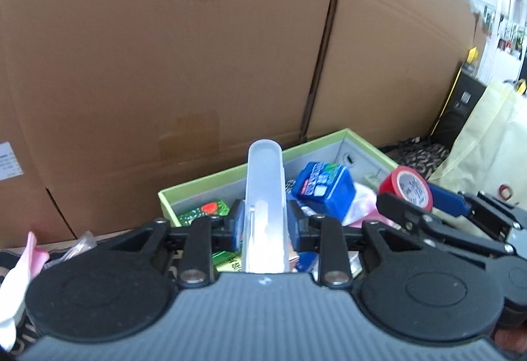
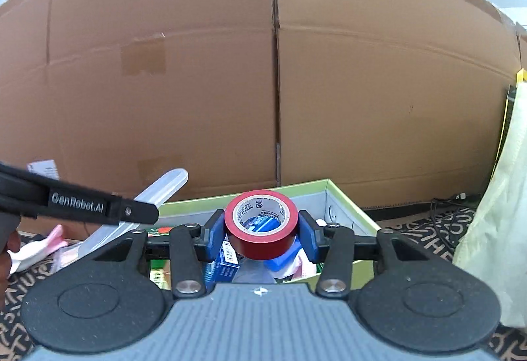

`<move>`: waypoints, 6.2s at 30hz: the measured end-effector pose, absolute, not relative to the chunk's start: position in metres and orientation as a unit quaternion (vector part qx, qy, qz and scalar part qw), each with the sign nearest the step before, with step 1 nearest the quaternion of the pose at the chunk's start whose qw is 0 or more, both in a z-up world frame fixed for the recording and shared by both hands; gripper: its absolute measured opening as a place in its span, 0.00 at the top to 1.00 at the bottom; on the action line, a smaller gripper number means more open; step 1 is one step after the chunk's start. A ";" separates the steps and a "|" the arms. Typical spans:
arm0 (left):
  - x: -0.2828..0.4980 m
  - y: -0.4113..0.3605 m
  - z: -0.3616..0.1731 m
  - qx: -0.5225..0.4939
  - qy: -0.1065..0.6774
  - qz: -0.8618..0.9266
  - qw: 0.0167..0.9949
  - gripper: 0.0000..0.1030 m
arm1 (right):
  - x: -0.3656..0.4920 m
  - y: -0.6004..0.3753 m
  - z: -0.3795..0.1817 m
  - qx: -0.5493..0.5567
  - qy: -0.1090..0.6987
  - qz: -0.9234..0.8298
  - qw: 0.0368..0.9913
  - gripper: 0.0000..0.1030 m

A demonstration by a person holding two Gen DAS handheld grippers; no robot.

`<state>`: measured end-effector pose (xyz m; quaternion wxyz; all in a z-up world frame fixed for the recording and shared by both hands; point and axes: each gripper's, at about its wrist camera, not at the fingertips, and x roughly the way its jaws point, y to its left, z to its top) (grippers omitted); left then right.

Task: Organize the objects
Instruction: 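Carry the tape and tube into the lime-green box and open both grippers, then withdraw both grippers back toward the remaining items, then grasp the white-pink glove with the left gripper while the right grasps the cotton-swab bag, then carry the glove and swab bag into the lime-green box and open both grippers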

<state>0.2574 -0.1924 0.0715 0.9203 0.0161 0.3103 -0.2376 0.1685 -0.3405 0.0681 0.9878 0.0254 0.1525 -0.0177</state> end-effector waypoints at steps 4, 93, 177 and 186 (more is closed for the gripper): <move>0.260 -0.190 0.053 0.030 0.303 -0.225 0.926 0.30 | 0.191 -0.343 0.040 0.011 0.189 -0.015 0.982 0.36; 0.223 0.098 -0.033 -0.065 0.362 -0.085 0.926 0.76 | 0.292 -0.094 -0.013 -0.025 0.317 0.200 0.927 0.60; 0.221 -0.228 0.120 0.040 0.264 -0.301 0.916 0.87 | 0.134 -0.360 0.085 0.011 0.127 -0.046 0.991 0.76; 0.272 -0.266 0.081 0.043 0.291 -0.301 0.907 0.67 | 0.204 -0.389 0.064 0.022 0.151 -0.023 0.988 0.58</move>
